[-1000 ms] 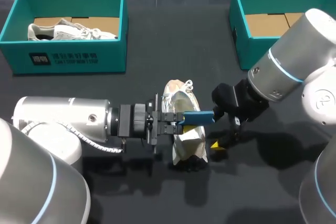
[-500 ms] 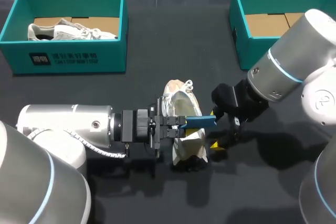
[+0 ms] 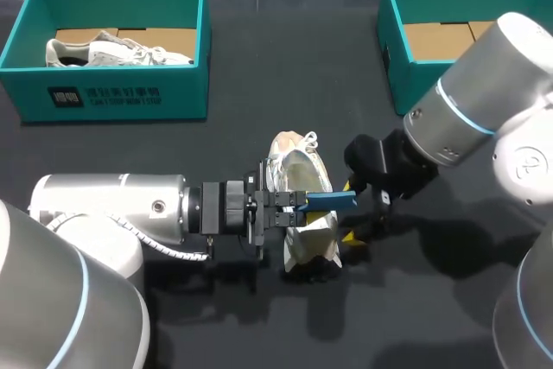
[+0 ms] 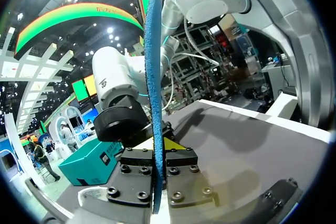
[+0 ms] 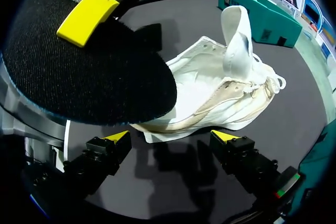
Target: Take the shoe out of the shoebox, open the shoe tongue, remove and reinsert the insole, then place the shoe into the shoebox
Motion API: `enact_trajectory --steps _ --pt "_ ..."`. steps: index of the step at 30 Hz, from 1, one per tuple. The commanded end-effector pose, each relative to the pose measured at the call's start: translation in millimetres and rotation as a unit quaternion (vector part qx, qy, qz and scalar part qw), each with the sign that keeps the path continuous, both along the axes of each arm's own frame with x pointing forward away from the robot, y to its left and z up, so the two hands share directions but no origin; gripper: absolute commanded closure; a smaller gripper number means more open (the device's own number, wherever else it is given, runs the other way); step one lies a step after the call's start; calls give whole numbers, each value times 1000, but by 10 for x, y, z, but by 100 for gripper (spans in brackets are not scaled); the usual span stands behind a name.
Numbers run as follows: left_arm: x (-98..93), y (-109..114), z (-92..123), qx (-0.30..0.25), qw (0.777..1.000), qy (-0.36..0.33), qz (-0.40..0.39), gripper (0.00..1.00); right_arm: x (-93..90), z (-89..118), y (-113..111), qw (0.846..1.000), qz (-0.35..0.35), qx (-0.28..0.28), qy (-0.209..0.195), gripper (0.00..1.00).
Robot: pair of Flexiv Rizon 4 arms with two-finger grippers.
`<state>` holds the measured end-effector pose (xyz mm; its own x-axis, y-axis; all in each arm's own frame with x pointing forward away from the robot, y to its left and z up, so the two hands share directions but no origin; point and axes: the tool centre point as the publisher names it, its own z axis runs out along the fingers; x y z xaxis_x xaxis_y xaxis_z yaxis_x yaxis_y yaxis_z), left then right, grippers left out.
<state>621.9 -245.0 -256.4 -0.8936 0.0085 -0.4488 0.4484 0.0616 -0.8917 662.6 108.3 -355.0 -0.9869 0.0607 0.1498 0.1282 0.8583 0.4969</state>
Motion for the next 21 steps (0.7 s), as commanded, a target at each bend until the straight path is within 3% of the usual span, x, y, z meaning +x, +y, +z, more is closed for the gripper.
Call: enact_trajectory --steps 1,21 --pt "-17 17 -2 0 1000 0 -1 100 11 -22 21 1000 -4 -3 1 0" --pt "-3 -9 -130 -5 1000 0 -13 100 22 -35 11 1000 -10 0 2 0"
